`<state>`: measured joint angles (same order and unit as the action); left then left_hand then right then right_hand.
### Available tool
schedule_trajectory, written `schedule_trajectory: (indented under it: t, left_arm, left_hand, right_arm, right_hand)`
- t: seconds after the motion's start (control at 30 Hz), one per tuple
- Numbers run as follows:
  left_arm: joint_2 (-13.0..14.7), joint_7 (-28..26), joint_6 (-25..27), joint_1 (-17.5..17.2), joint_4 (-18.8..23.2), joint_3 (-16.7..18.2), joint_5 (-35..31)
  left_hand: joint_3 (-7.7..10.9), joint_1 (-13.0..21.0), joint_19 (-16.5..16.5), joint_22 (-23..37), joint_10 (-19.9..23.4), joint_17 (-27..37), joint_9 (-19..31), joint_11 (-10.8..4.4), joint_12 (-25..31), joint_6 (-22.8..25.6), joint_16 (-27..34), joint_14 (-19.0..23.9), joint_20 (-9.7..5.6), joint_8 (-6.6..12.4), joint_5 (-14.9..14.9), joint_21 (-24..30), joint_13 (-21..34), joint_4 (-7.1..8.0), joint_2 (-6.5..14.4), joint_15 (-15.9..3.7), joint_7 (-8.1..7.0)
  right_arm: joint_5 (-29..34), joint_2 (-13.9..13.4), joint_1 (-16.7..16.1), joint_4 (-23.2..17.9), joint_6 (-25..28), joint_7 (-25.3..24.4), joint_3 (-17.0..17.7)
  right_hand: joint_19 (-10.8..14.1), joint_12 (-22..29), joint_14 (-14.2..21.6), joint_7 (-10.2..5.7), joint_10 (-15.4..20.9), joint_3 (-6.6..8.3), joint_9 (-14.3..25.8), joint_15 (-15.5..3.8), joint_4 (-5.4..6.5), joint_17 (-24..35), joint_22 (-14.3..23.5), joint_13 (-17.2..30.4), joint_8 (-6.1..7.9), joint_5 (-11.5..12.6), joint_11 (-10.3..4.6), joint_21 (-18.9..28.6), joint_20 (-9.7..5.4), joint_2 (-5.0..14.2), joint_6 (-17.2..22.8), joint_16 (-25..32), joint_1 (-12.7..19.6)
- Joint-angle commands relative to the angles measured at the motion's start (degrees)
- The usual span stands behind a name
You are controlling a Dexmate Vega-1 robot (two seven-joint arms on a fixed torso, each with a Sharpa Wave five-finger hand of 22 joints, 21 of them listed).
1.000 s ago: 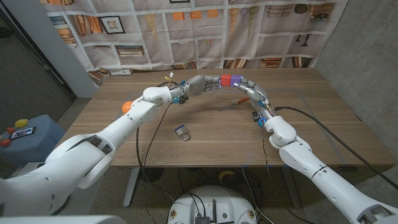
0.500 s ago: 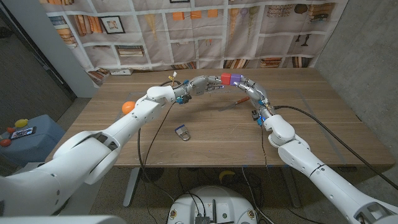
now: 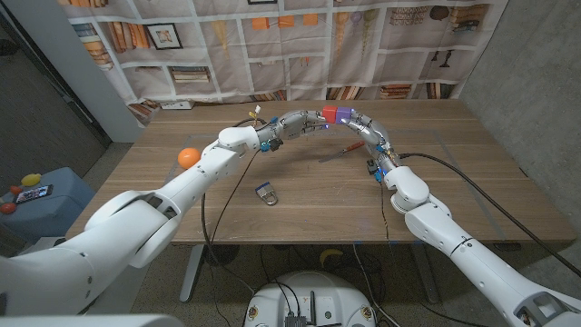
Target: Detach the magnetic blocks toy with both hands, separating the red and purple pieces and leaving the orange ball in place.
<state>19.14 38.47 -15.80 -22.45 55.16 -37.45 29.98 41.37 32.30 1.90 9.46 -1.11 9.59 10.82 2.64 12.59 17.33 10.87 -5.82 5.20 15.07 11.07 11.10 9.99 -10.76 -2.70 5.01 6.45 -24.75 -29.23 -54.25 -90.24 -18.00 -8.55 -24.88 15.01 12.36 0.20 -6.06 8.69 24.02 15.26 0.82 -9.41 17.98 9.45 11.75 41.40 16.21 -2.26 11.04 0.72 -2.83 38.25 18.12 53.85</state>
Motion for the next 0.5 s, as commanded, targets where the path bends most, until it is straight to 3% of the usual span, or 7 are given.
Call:
schedule_trajectory:
  t: [0.03, 0.5]
  left_arm:
    - [-1.53, -2.11, -1.12, -0.11, -1.11, 0.15, -0.5]
    - [-1.59, -4.88, -0.46, -1.34, 0.75, 0.19, -0.78]
  left_hand:
    - [0.27, 1.35, 1.02, 0.31, 1.18, 0.19, 0.25, -0.26, 0.43, 2.31, 0.18, 0.96, 0.12, 1.0, 0.26, 0.57, 0.23, 0.11, -0.2, -0.5, -0.2]
    - [-0.44, 3.41, 3.11, 0.34, 3.52, 0.17, 0.47, -0.44, 0.48, 6.97, 0.12, 3.3, -0.06, 2.33, 0.09, 0.61, 0.23, 0.2, -0.48, -1.6, -0.28]
  right_arm:
    - [0.28, 0.05, 0.24, 0.04, 0.43, -0.24, -0.19]
    - [0.18, 0.04, -0.06, 0.0, 0.3, -0.41, -0.1]
  right_hand:
    - [0.08, -0.08, 0.09, -5.78, 0.31, -0.26, 0.12, 0.27, -0.06, 0.15, 0.33, 0.11, 4.79, 0.41, 0.04, 0.04, -0.07, 4.5, 6.39, 0.08, 4.38]
    - [0.04, -0.1, 0.05, -5.81, 0.35, -0.58, -0.07, 0.2, -0.06, 0.23, 0.33, 0.12, 4.72, 0.63, -0.06, 0.03, -0.12, 4.65, 6.11, 0.05, 4.53]
